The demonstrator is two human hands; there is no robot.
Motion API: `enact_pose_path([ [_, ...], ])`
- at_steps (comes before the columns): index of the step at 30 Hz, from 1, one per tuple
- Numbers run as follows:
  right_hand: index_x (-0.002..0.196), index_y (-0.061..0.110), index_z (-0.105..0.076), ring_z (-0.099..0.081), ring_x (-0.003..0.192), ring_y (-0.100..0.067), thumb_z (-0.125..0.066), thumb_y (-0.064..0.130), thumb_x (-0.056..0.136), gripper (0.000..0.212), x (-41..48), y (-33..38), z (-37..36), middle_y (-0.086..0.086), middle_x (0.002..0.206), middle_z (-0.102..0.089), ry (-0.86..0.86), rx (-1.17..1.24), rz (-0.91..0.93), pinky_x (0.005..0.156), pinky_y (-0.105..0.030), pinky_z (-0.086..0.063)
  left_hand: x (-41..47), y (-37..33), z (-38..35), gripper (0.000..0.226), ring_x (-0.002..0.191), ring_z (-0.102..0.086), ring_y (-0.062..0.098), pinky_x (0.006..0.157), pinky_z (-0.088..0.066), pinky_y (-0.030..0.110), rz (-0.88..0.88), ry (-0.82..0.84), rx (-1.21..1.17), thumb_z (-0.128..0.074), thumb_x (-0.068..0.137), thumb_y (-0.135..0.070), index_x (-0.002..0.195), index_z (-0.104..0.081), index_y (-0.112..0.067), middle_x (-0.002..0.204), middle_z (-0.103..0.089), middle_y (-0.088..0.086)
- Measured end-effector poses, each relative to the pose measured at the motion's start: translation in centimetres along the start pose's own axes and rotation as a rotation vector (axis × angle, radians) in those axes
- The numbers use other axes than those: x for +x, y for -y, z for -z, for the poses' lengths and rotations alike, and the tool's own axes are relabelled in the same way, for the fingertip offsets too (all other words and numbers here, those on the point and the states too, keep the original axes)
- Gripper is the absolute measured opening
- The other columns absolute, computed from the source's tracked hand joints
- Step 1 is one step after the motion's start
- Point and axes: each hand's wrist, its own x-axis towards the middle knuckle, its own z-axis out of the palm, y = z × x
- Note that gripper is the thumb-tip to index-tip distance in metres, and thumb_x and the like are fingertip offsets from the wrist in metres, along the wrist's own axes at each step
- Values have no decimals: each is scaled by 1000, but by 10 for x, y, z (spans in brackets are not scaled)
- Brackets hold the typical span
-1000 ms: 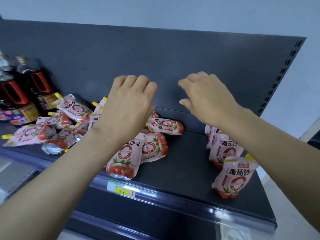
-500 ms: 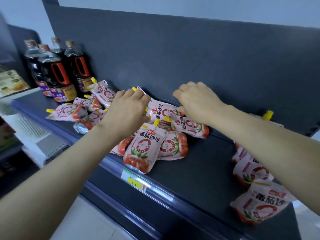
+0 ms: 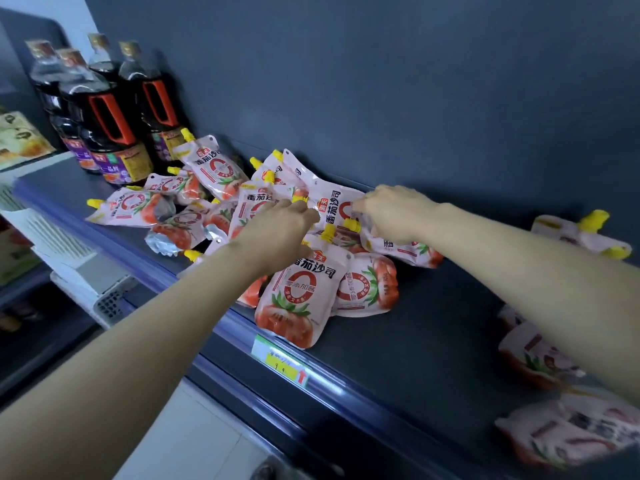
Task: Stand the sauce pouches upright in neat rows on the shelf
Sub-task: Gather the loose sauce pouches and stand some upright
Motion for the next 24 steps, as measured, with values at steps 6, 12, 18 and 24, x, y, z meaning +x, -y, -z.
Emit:
enact_pose_path([
  [6, 128, 28, -49, -53, 90, -25, -63, 8, 77, 57, 26, 0, -13, -6, 104, -57, 221, 263, -35, 63, -29, -42, 30, 14, -10, 53, 115, -50, 28, 97, -38, 38, -67, 155, -116, -65, 83, -32, 130, -49, -14, 124, -56, 8],
  [12, 115, 19, -59, -44, 75, -15, -66, 3, 80, 40, 33, -3, -10, 5, 84, -52, 233, 366, -100, 56, -27, -36, 52, 27, -16, 22, 90, -59, 26, 75, -47, 35, -93, 310, -274, -66, 81, -30, 93, -67, -11, 97, -65, 7],
  [18, 94, 21, -60, -48, 81, -19, -61, 5, 83, 20, 6, -14, 0, 5, 79, -49, 192, 410, -175, 60, -28, -38, 60, 19, -3, 18, 74, -56, 21, 65, -44, 32, -210, 371, -318, -63, 85, -27, 74, -61, -13, 79, -63, 5],
  [24, 91, 17, -59, -52, 84, -26, -53, 3, 86, 16, -69, -66, 18, 4, 72, -46, -42, 432, -460, 75, -39, -47, 62, -41, 33, 27, 60, -44, 15, 51, -32, 26, -459, 335, -321, -67, 83, -29, 66, -55, -13, 62, -49, -1],
])
